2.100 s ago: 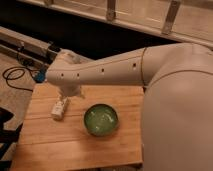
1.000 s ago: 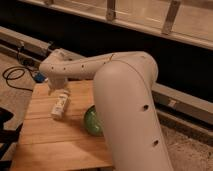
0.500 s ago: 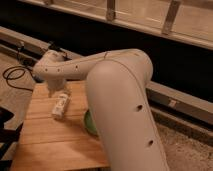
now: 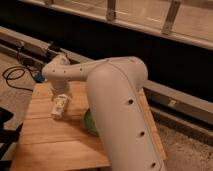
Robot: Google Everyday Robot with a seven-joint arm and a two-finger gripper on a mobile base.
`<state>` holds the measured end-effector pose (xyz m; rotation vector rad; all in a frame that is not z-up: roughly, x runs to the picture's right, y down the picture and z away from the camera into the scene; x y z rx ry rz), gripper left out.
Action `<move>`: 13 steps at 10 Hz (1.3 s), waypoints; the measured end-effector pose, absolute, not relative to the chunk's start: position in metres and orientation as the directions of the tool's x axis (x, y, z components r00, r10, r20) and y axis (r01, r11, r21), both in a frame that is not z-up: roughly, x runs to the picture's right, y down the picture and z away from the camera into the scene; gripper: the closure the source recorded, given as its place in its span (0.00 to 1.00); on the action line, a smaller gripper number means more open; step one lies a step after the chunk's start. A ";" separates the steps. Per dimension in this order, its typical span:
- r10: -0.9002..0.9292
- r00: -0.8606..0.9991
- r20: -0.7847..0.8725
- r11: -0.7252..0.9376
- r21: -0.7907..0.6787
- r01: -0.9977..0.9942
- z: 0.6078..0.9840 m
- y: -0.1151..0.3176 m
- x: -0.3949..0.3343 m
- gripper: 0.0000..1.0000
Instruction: Place the bottle in the ceramic bowl
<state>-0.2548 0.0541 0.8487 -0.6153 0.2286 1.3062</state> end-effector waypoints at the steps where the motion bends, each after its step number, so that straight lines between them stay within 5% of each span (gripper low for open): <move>1: 0.821 0.268 -0.504 0.124 -0.302 -0.945 0.856 0.058 -0.258 0.35; 13: 0.708 0.332 -0.624 0.167 -0.309 -0.936 0.897 0.112 -0.302 0.37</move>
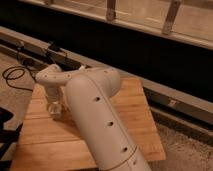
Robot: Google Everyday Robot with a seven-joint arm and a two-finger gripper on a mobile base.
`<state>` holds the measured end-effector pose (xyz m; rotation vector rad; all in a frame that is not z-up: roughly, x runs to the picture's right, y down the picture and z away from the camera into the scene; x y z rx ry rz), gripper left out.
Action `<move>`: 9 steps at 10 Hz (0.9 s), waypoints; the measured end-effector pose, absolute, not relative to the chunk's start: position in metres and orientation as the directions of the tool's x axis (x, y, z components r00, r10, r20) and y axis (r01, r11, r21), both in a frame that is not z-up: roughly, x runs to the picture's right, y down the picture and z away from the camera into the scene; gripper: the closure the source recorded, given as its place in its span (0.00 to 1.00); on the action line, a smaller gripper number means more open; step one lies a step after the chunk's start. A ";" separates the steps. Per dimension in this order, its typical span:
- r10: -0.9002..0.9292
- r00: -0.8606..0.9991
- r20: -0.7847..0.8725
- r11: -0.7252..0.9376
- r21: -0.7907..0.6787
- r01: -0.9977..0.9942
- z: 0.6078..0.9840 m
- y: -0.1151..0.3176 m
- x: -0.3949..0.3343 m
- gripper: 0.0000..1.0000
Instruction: Place the bottle in the ceramic bowl
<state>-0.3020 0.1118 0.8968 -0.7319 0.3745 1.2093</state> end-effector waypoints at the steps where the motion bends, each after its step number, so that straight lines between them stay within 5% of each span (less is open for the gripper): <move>1: 0.706 0.336 -0.624 0.172 -0.309 -0.935 0.897 0.113 -0.303 0.44; 6: 0.771 0.335 -0.541 0.187 -0.311 -0.932 0.864 0.067 -0.294 0.94; 9: 0.818 0.310 -0.485 0.191 -0.280 -0.941 0.850 0.024 -0.276 1.00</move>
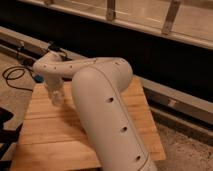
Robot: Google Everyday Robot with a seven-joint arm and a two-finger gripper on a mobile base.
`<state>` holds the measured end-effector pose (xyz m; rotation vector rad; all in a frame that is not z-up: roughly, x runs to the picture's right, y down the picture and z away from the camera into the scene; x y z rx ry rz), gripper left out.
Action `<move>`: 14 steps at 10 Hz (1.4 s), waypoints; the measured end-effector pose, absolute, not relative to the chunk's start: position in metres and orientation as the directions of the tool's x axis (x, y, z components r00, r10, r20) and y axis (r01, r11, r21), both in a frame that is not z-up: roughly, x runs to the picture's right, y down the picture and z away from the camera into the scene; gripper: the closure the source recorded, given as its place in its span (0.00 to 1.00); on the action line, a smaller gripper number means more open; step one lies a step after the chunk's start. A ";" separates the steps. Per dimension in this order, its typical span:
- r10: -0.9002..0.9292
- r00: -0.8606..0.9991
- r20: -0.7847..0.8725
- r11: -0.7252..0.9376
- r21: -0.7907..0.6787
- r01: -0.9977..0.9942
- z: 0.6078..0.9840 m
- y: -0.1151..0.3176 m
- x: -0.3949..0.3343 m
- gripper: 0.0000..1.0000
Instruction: Place the bottle in the ceramic bowl
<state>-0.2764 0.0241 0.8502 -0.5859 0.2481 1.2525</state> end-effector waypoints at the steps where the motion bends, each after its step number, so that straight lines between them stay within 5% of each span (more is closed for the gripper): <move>1: 0.834 0.292 -0.468 0.190 -0.254 -0.948 0.852 0.011 -0.262 1.00; 8: 0.906 0.092 -0.413 0.057 -0.096 -0.994 0.819 0.009 -0.121 1.00; 14: 0.891 -0.032 -0.453 -0.027 0.017 -0.999 0.747 0.076 -0.065 1.00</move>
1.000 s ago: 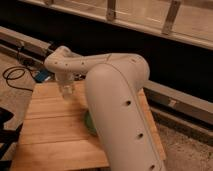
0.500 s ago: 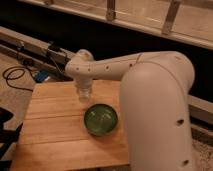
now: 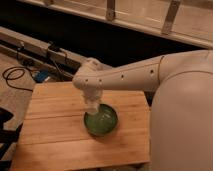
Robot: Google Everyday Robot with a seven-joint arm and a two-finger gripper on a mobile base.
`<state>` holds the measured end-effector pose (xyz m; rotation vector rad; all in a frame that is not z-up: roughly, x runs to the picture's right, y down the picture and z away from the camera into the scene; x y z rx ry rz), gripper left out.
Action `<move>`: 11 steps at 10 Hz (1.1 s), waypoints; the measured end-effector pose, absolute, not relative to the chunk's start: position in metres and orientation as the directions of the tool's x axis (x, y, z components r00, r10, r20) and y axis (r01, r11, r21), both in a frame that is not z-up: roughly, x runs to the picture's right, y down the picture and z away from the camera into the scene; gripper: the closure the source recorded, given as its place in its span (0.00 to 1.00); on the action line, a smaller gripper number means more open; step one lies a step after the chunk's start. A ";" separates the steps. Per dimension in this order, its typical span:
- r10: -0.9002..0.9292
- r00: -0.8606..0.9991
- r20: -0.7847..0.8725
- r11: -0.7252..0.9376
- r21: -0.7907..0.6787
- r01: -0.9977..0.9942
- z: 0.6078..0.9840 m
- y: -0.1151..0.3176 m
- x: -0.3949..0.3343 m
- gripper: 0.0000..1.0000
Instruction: Place the bottle in the ceramic bowl
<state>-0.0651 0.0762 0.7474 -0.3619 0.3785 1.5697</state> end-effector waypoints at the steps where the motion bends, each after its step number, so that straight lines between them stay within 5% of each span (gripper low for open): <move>1: 0.884 -0.026 -0.466 -0.024 0.010 -1.000 0.742 0.084 -0.071 1.00; 4: 0.882 -0.025 -0.470 -0.024 0.009 -1.000 0.740 0.086 -0.072 0.87; 11: 0.881 -0.023 -0.472 -0.022 0.008 -1.000 0.741 0.087 -0.073 0.24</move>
